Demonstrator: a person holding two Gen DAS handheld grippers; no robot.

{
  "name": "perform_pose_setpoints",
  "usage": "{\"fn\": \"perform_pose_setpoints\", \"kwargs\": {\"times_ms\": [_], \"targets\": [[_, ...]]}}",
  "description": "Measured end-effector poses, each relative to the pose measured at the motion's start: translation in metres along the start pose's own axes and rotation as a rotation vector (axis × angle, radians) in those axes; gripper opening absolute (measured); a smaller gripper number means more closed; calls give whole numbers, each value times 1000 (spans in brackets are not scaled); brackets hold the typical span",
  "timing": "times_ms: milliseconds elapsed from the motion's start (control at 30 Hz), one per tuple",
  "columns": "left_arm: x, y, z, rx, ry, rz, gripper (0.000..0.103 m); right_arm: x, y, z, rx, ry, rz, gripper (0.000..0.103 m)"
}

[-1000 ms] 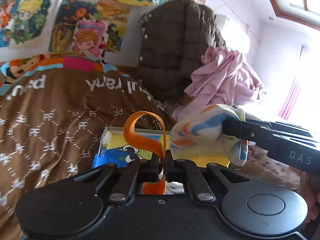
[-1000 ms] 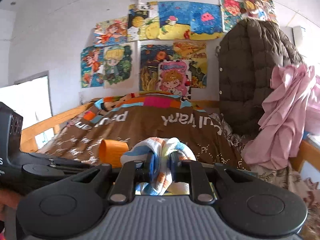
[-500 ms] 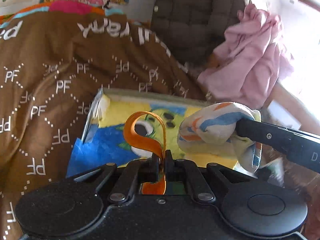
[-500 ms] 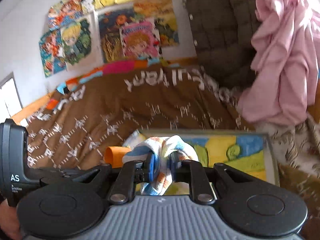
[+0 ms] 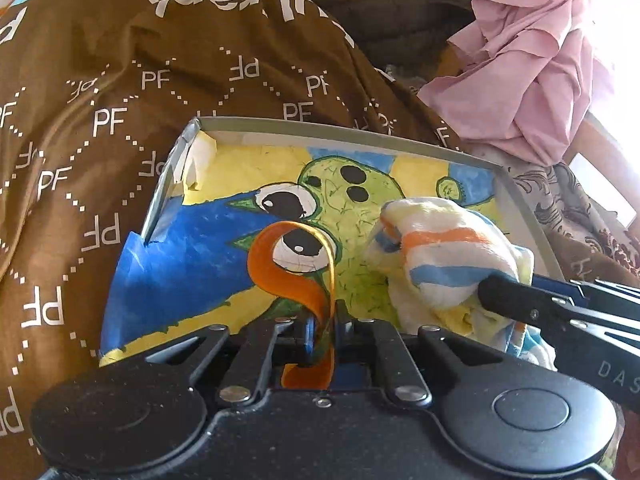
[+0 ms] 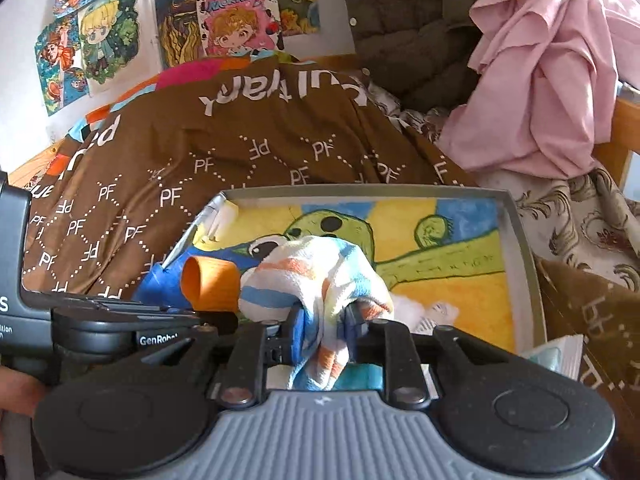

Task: Organize soft objects
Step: 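Carry orange-strapped item and striped towel into the cartoon tray and open both tools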

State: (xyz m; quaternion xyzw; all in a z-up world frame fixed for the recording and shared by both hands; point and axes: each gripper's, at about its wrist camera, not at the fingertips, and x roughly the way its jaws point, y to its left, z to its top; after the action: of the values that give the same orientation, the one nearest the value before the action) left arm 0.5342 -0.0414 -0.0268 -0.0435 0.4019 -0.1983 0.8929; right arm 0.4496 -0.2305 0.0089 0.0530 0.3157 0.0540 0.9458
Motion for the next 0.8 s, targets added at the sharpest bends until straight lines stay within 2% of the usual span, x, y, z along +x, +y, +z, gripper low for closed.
{"fn": "perform_pose_setpoints", "kwargs": {"times_ms": [33,167,367,467,533,800], "targets": [[0,-1,0,2,2,7,19,0,-1,0,0,0,-2,27],[-3,-2,1,-15,-3,31,25,-3,-3,-3,-5,2,-4,32],[-13,-8,-2,-24,-27,54,40,-11,-8,-3,0,-10,2,38],[-23,-11,-3,-32,-53,64,46,-17,-10,-2,4,-22,4,45],[-33,-13,-4,-44,-78,71,56,-21,-12,-2,6,-32,9,49],[-80,-27,-10,-43,-153,93,67,-51,-11,-3,6,-78,20,67]]}}
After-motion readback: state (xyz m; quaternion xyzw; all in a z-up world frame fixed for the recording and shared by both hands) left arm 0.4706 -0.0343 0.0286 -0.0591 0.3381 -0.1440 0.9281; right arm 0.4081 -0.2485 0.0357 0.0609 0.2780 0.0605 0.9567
